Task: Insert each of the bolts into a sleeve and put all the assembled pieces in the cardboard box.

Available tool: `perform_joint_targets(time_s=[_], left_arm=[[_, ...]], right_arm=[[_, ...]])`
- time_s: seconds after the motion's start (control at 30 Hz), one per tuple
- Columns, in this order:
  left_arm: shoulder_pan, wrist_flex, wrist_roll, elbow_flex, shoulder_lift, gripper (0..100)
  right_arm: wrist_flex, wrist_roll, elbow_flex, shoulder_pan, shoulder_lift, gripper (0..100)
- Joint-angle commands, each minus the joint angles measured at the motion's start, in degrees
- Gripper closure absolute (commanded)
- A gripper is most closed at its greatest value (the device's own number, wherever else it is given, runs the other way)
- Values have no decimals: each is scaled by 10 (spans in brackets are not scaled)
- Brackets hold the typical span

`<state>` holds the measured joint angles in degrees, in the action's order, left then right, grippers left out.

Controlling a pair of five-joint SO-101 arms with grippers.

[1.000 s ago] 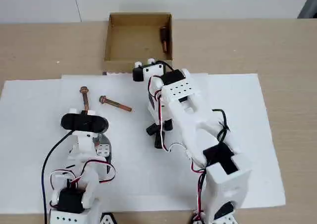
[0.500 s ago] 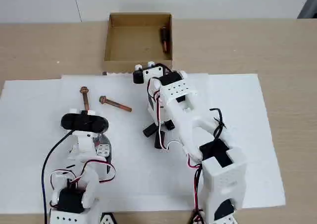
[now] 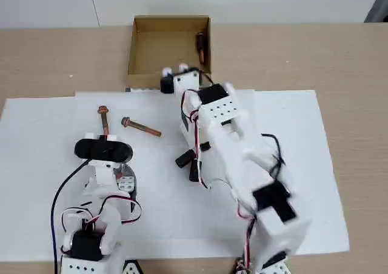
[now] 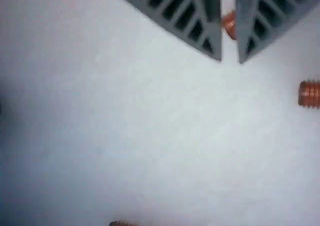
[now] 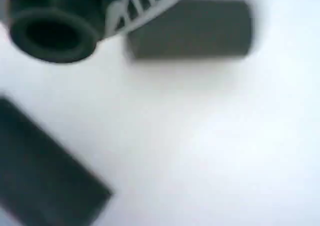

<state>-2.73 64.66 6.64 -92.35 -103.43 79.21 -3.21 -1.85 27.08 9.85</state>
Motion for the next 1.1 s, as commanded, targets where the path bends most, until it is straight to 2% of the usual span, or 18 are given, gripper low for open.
perform_joint_targets(time_s=[0.0,0.3,0.5,0.63,0.83,1.07], left_arm=[[-2,-4,-1,1,-6,994],[1,-11,-1,70,-3,994],[2,-8,-1,128,20,994],[2,-9,-1,200,127,994],[4,-8,1,349,356,994],[87,9,2,535,634,994]], right_arm=[[41,-1,-7,1,-123,995],[167,3,-4,-5,-290,995],[183,3,19,-91,-362,995],[182,2,92,-132,-417,995],[178,1,197,-148,-510,995],[178,0,285,-149,-606,995]])
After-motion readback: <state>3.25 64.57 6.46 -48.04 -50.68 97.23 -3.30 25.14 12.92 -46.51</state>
